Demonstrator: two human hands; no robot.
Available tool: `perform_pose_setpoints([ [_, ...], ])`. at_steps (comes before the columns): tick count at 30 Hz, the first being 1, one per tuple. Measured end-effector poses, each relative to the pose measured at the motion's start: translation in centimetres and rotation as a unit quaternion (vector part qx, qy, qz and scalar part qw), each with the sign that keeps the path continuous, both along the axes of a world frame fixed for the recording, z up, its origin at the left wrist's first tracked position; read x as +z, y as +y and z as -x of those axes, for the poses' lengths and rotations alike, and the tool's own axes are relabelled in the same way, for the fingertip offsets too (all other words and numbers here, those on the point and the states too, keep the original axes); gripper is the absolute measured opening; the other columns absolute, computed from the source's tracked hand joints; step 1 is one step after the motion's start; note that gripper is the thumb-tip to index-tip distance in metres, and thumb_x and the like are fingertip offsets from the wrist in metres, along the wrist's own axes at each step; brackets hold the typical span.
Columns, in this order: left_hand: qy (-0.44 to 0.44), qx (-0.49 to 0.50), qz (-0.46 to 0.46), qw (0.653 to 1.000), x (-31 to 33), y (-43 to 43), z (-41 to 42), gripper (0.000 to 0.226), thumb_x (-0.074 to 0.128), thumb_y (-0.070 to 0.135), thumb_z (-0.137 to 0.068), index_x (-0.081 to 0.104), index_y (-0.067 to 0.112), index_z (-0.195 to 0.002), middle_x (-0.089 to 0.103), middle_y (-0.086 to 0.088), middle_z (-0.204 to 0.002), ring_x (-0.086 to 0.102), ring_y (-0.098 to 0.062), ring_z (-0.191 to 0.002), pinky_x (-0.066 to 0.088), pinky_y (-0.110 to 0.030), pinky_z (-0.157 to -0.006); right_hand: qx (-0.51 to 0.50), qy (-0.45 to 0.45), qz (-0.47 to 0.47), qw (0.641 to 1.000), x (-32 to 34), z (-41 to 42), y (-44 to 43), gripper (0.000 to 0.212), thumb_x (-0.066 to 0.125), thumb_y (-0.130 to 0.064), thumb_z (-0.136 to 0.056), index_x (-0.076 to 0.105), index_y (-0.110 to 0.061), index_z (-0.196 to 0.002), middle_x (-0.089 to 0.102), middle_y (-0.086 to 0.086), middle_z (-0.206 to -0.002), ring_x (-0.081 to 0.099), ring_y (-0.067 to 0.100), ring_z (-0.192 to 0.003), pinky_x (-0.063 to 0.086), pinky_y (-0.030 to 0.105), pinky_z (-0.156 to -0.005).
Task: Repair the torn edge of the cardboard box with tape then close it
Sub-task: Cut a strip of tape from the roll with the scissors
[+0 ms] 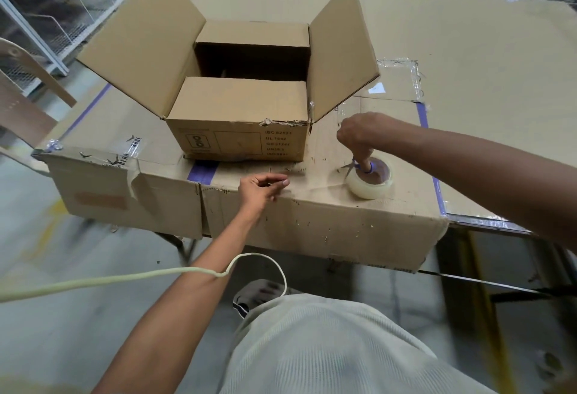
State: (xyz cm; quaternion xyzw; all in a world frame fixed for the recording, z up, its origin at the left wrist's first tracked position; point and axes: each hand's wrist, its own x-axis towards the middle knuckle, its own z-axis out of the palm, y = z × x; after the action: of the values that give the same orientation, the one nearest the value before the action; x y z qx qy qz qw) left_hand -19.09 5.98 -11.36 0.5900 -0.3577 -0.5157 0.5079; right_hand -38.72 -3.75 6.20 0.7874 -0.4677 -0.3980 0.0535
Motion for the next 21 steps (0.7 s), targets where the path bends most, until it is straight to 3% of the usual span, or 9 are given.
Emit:
perform_pose_setpoints([
  [2, 0.013, 0.007, -0.001, 1.000, 0.1, 0.1, 0.1, 0.012, 0.084, 0.003, -0.080, 0.081, 0.008, -0.091, 0.080, -0.009, -0.088, 0.063, -0.012, -0.061, 0.049, -0.026, -0.055, 0.007, 0.006, -0.003, 1.000, -0.2, -0.6, -0.1, 0.051, 0.095, -0.045, -0.060, 0.064, -0.015, -0.087, 0.055, -0.001, -0.079, 0.061, 0.020, -0.080, 0.043, 0.027, -0.052],
  [6, 0.036, 0.014, -0.003, 0.999, 0.2, 0.2, 0.1, 0.012, 0.083, 0.002, -0.081, 0.081, 0.011, -0.088, 0.080, -0.006, -0.085, 0.064, -0.018, -0.068, 0.050, -0.025, -0.055, 0.001, -0.001, 0.000, 1.000, -0.8, -1.3, -0.1, 0.050, 0.096, -0.045, -0.059, 0.062, -0.015, -0.081, 0.054, -0.003, -0.072, 0.054, 0.013, -0.063, 0.041, 0.024, -0.049],
  [13, 0.034, 0.017, 0.004, 0.999, 0.3, 0.4, 0.1, 0.014, 0.081, 0.001, -0.082, 0.080, 0.012, -0.090, 0.080, -0.005, -0.088, 0.074, -0.014, -0.073, 0.057, -0.024, -0.060, 0.006, 0.016, -0.009, 1.000, -1.6, -1.9, -0.1, 0.052, 0.096, -0.043, -0.059, 0.066, -0.014, -0.091, 0.054, -0.003, -0.073, 0.068, 0.018, -0.089, 0.049, 0.027, -0.063],
  [17, 0.037, 0.012, 0.006, 0.999, 0.2, 0.5, 0.0, 0.014, 0.080, 0.000, -0.083, 0.080, 0.011, -0.091, 0.081, -0.003, -0.088, 0.077, -0.013, -0.076, 0.060, -0.025, -0.063, 0.007, 0.016, -0.010, 1.000, -2.0, -1.8, -0.5, 0.060, 0.096, -0.040, -0.060, 0.072, -0.011, -0.105, 0.055, -0.001, -0.078, 0.062, 0.019, -0.080, 0.042, 0.025, -0.052],
  [21, 0.031, 0.011, 0.002, 0.999, -0.2, 0.3, -0.3, 0.014, 0.081, 0.001, -0.082, 0.081, 0.012, -0.092, 0.081, -0.005, -0.091, 0.077, -0.017, -0.080, 0.062, -0.029, -0.067, 0.019, 0.029, -0.005, 0.999, -2.3, -1.9, -0.7, 0.060, 0.095, -0.032, -0.063, 0.071, -0.010, -0.113, 0.064, 0.004, -0.100, 0.062, 0.021, -0.081, 0.038, 0.025, -0.047],
])
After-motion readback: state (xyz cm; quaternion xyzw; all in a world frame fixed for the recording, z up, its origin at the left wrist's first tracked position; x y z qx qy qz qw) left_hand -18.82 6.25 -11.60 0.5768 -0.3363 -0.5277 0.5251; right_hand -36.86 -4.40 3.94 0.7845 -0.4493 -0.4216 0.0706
